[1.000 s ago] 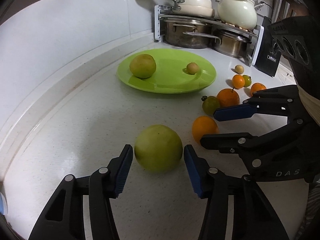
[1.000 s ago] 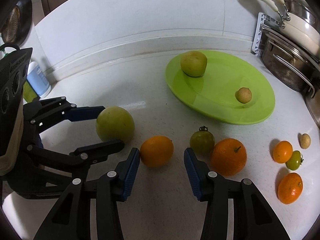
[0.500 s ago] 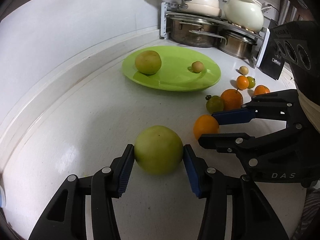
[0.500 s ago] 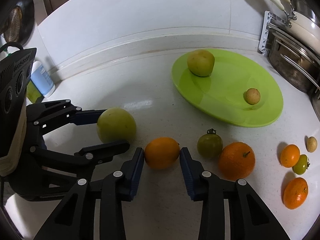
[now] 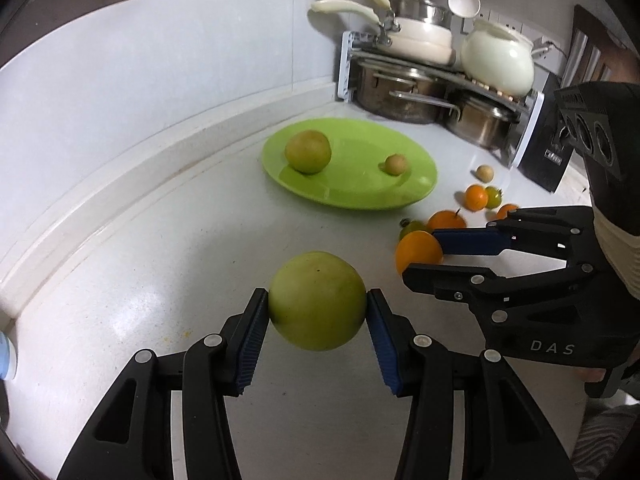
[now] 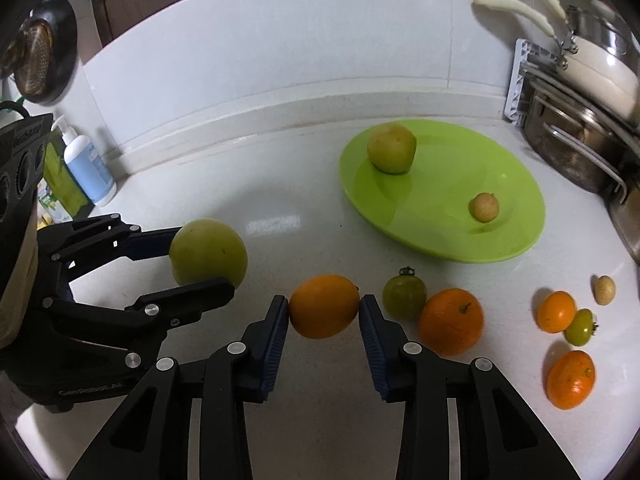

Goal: Organize fruits
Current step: 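Carry the large green fruit and the orange over the green plate with both tools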

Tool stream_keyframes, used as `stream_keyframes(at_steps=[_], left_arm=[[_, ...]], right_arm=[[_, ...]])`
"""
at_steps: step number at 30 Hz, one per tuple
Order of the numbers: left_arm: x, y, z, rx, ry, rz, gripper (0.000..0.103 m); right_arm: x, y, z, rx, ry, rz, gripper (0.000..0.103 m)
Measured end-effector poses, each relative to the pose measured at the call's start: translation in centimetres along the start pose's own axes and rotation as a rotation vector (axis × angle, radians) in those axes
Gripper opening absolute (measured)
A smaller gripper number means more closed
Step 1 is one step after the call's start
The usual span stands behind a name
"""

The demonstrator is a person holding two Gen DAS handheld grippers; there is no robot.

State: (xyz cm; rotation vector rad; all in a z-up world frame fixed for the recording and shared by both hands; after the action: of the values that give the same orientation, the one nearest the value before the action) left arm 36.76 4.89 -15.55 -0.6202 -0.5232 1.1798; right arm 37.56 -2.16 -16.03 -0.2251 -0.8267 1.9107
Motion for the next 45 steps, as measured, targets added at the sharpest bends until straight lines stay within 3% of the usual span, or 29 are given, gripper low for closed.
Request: stream_keyframes(at_steps=[26,45], left_arm=[[-5.1,-6.0,5.8,-0.147,-0.002,0.048,0.049],[-5.7,-12.2,2.4,-0.146,-0.020,0.058,0.049]], right_arm=[[-3.4,-2.0,9.5,-0.181,0.067,-0.054,0.038],[-8.0,-8.3,10.9,-0.227,0.128,-0.026,0.038]])
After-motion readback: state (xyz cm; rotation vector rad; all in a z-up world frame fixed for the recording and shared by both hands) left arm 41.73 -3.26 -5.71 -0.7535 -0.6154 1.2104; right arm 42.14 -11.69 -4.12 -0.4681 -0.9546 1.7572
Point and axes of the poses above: each gripper's, at about its wrist camera, not at the fingertips, and z roughly against the way its jaws point, x to its left, y to its underside, the point moved 9 cm from there along -z, roughly the way its jaws point, and after that the axes turned 8 degrees about -y, right-handed, at the moved point
